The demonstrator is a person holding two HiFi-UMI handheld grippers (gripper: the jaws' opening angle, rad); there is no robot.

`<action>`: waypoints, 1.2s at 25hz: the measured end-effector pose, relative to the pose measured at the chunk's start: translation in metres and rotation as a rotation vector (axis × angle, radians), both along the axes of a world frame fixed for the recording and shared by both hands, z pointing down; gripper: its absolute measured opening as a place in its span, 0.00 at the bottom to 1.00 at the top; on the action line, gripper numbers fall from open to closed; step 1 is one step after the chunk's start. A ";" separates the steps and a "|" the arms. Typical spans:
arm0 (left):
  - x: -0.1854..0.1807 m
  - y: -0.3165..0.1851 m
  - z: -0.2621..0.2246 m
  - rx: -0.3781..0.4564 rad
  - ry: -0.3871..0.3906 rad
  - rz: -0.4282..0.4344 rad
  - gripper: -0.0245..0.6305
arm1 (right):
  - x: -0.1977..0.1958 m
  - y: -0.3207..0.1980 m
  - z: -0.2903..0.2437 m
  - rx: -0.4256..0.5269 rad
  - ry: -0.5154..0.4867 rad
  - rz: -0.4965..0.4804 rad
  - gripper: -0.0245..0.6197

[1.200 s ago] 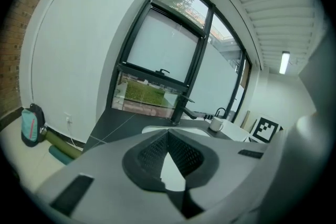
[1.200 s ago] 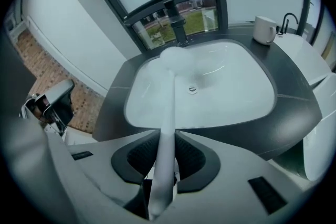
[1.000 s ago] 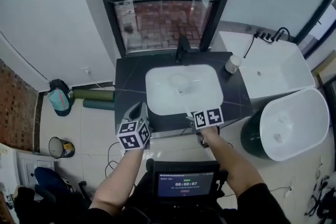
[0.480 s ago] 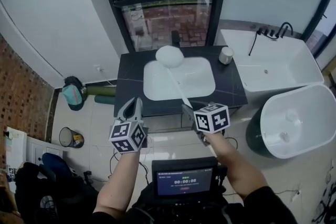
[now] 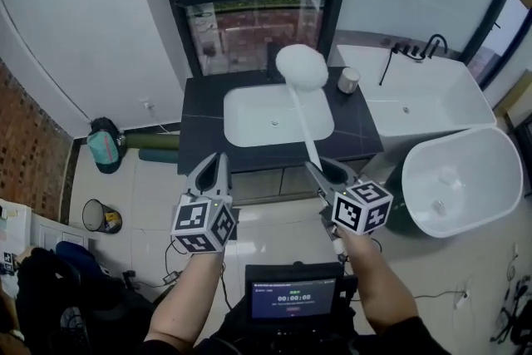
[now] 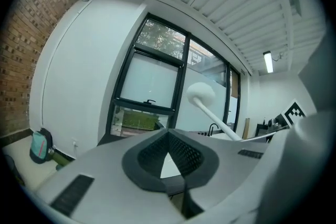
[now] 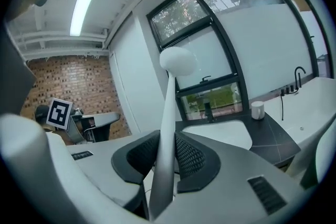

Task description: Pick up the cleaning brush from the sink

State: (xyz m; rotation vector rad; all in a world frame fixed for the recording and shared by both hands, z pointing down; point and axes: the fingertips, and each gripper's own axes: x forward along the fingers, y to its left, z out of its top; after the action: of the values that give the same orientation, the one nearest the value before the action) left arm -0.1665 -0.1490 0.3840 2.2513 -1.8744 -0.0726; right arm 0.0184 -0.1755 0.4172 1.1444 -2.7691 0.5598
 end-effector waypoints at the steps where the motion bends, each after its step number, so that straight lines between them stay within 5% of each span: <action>1: 0.003 0.010 -0.003 0.011 -0.014 -0.005 0.04 | 0.001 0.011 -0.002 0.012 -0.009 -0.001 0.13; 11: 0.055 0.074 -0.034 0.041 -0.031 0.018 0.04 | 0.057 0.071 -0.046 0.184 -0.032 0.039 0.13; 30: 0.087 0.080 -0.032 0.006 -0.065 0.071 0.04 | 0.085 0.078 -0.065 0.267 -0.034 0.085 0.13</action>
State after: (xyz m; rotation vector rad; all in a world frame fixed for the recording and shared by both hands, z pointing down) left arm -0.0797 -0.0694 0.3518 2.3489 -1.8256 0.0056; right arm 0.1034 -0.0971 0.3518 1.3196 -2.9018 0.2220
